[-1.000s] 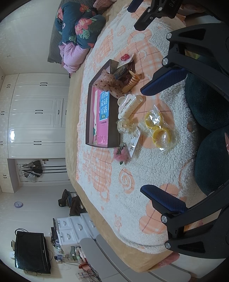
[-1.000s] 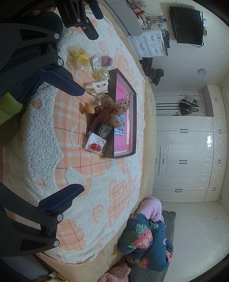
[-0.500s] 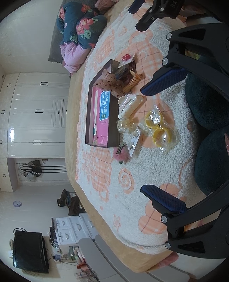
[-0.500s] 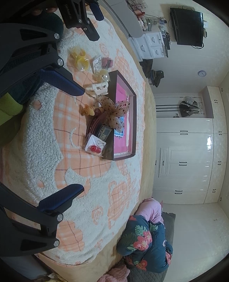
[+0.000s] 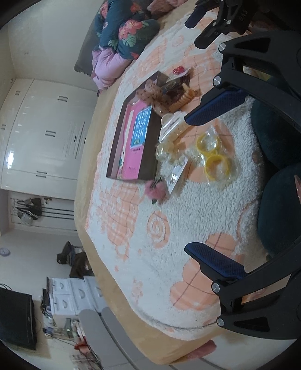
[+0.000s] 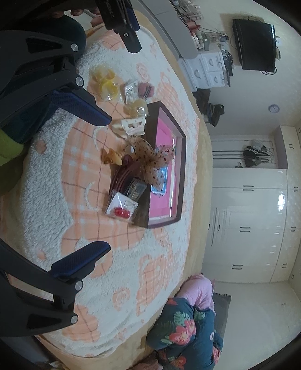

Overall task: Organize jewelry
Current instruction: 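Grasp the bagged yellow bangles with the left tool while the right tool grasps the lace bow clip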

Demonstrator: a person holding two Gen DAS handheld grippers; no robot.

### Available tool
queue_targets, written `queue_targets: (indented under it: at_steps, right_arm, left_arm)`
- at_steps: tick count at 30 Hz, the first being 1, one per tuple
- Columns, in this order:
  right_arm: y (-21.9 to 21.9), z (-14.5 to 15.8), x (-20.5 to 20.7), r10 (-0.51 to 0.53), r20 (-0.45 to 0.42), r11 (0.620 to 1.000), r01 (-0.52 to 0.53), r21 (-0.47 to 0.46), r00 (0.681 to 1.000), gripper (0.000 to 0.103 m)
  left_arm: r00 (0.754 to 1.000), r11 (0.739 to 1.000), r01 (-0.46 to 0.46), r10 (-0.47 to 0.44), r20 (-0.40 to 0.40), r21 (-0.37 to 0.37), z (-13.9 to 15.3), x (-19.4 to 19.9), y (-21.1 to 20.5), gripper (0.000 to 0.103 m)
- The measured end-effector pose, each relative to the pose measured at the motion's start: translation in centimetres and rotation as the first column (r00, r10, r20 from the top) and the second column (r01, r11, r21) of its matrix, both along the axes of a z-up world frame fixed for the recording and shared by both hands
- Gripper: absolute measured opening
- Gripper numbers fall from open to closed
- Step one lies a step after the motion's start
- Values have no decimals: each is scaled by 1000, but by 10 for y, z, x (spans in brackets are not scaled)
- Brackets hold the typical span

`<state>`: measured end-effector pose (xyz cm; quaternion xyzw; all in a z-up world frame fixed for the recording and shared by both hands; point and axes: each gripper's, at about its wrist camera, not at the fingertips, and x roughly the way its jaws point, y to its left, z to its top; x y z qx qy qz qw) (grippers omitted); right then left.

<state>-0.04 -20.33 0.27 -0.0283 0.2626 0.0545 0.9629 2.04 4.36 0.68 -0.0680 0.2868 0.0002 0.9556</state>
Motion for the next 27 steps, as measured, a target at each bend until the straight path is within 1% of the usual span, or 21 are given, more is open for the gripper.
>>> queue_targets:
  at_steps: [4, 7, 11, 12, 13, 14, 16, 18, 21, 23, 24, 25, 27]
  right_arm:
    - [4, 0, 16, 29, -20, 1000, -29, -2, 999, 97]
    - [4, -1, 32, 43, -48, 999, -42, 15, 998, 97]
    - [1, -4, 56, 49, -95, 998, -46, 39, 994, 97]
    - [0, -4, 62, 52, -101, 998, -48, 39, 994, 97]
    - [-1, -4, 66, 52, -106, 998, -48, 39, 993, 97]
    - [-3, -4, 72, 55, -113, 998, -50, 45, 992, 97]
    - [-5, -5, 83, 61, -130, 997, -54, 59, 990, 97]
    - [-7, -6, 97, 71, -154, 996, -62, 63, 985, 97]
    - [-4, -7, 115, 78, -169, 996, -70, 49, 982, 97]
    - [-1, -8, 125, 85, -180, 996, -78, 45, 980, 97]
    - [1, -9, 131, 92, -190, 995, -84, 50, 978, 97]
    - [3, -10, 137, 94, -197, 995, -85, 53, 976, 97]
    - [8, -12, 148, 100, -209, 994, -89, 60, 973, 97]
  left_arm:
    - [1000, 1000, -14, 14, -26, -7, 0, 13, 12, 93]
    - [999, 1000, -1, 1, -48, 9, -1, 21, 15, 93]
    - [989, 995, 93, -89, -117, 32, -8, 37, 9, 93]
    - [979, 987, 155, -149, -141, 32, -11, 42, 4, 93]
    - [972, 982, 187, -178, -155, 39, -13, 45, 1, 93]
    - [957, 969, 241, -227, -182, 56, -17, 49, -5, 93]
    - [934, 948, 308, -287, -211, 73, -21, 54, -14, 93]
    - [910, 921, 373, -339, -240, 110, -26, 60, -21, 93]
    - [878, 885, 440, -389, -278, 151, -34, 68, -29, 93]
    - [856, 868, 476, -419, -303, 143, -38, 74, -29, 92]
    - [842, 857, 497, -437, -317, 138, -41, 77, -30, 89]
    - [833, 849, 510, -449, -323, 136, -44, 78, -31, 85]
    - [814, 833, 538, -474, -335, 129, -48, 81, -33, 79]
